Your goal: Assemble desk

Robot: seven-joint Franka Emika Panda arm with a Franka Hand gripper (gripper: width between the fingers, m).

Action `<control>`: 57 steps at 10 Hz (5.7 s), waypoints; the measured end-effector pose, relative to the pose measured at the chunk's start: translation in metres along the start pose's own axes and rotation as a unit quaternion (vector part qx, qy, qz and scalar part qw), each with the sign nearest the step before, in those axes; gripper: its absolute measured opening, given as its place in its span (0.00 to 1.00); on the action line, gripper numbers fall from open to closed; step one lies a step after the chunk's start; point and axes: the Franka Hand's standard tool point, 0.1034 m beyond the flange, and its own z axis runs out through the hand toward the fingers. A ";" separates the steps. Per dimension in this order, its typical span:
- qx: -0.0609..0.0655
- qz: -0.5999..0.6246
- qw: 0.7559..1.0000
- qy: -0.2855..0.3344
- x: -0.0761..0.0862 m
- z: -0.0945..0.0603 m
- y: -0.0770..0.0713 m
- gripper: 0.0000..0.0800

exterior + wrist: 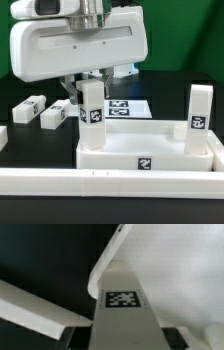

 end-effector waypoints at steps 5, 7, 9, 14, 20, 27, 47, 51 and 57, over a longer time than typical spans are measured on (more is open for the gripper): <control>-0.002 0.238 0.971 0.008 0.002 0.000 -0.002 0.36; -0.004 0.354 0.935 0.012 0.004 0.001 -0.005 0.36; -0.013 0.482 0.876 0.013 0.005 0.002 -0.007 0.36; -0.003 0.602 0.799 0.015 0.006 0.003 -0.008 0.37; -0.008 0.421 0.907 0.012 0.005 0.005 -0.009 0.81; -0.030 0.116 0.993 -0.009 0.019 0.000 -0.009 0.81; -0.021 0.317 0.948 0.015 0.014 0.002 -0.002 0.36; -0.028 0.547 0.836 0.021 0.015 0.002 -0.005 0.36; -0.024 0.539 0.841 0.023 0.015 0.002 -0.002 0.70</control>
Offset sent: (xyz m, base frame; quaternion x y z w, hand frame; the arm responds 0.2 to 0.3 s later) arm -0.0109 -0.0007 -0.0019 -0.0080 -0.0137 0.2908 0.9567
